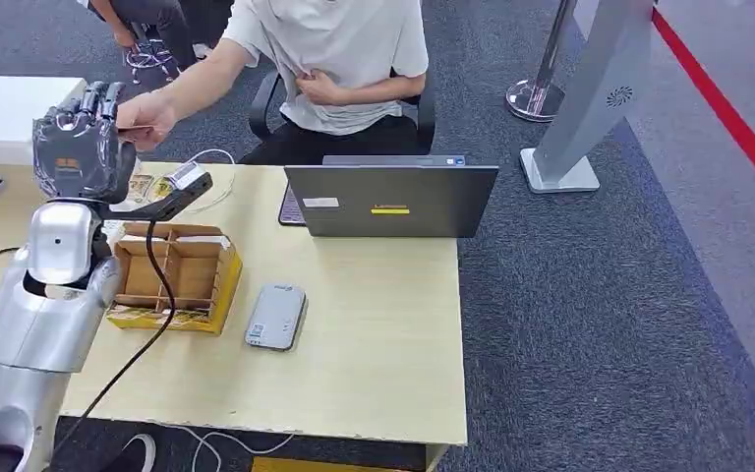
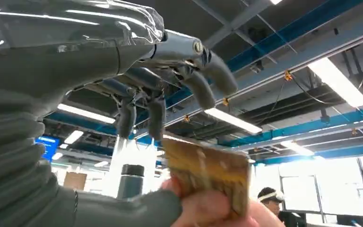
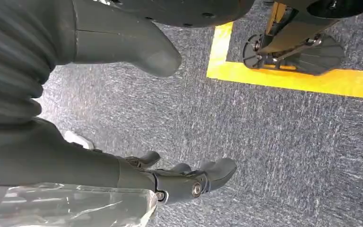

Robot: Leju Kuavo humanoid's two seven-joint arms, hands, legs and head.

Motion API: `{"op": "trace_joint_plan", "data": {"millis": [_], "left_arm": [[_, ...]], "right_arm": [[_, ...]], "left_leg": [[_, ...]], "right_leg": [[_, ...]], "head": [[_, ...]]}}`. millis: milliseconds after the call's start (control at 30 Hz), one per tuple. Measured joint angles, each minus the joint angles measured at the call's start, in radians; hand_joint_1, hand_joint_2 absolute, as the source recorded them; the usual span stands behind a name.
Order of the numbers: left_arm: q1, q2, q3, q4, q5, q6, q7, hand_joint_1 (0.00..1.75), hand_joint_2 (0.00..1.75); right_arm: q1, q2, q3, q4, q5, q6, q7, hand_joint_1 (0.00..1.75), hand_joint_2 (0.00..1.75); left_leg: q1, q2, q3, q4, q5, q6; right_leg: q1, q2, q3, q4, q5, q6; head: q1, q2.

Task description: Pass the card to the sensor for recognition and then transmit it.

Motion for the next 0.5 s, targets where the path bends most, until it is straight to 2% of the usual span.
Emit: {"op": "trace_joint_plan", "data": {"millis": [100, 200, 367, 500], "left_arm": [[0.028, -0.006, 0.000, -0.013, 0.023, 0.006, -0.013, 0.00, 1.75], [0.088, -0.018, 0.000, -0.075, 0.064, 0.012, -0.055, 0.00, 1.75], [0.267, -0.051, -0.011, -0.266, 0.104, 0.050, -0.110, 0.00, 1.75], [0.493, -0.068, -0.063, -0.459, 0.089, 0.146, -0.153, 0.00, 1.75]], "right_arm": [[0.000, 0.000, 0.000, 0.000, -0.005, -0.001, 0.001, 0.00, 1.75], [0.000, 0.000, 0.000, 0.000, -0.012, -0.001, 0.004, 0.00, 1.75], [0.004, 0.002, -0.005, 0.000, -0.034, -0.003, 0.010, 0.00, 1.75], [0.011, 0.015, -0.027, -0.007, -0.060, -0.008, 0.011, 0.00, 1.75]], "left_leg": [[0.000, 0.000, 0.000, 0.000, 0.000, 0.000], [0.000, 0.001, 0.000, 0.000, 0.000, 0.000], [-0.001, 0.004, -0.001, 0.000, -0.003, 0.001], [-0.001, 0.007, 0.000, 0.000, -0.006, 0.001]], "right_leg": [[0.000, 0.000, 0.000, 0.000, 0.000, 0.000], [0.000, 0.001, 0.000, 0.000, 0.000, 0.000], [-0.001, 0.004, -0.002, 0.000, -0.001, 0.000], [-0.001, 0.007, -0.002, 0.000, -0.003, -0.001]], "head": [[0.000, 0.000], [0.000, 0.000], [0.000, 0.000], [0.000, 0.000]]}}
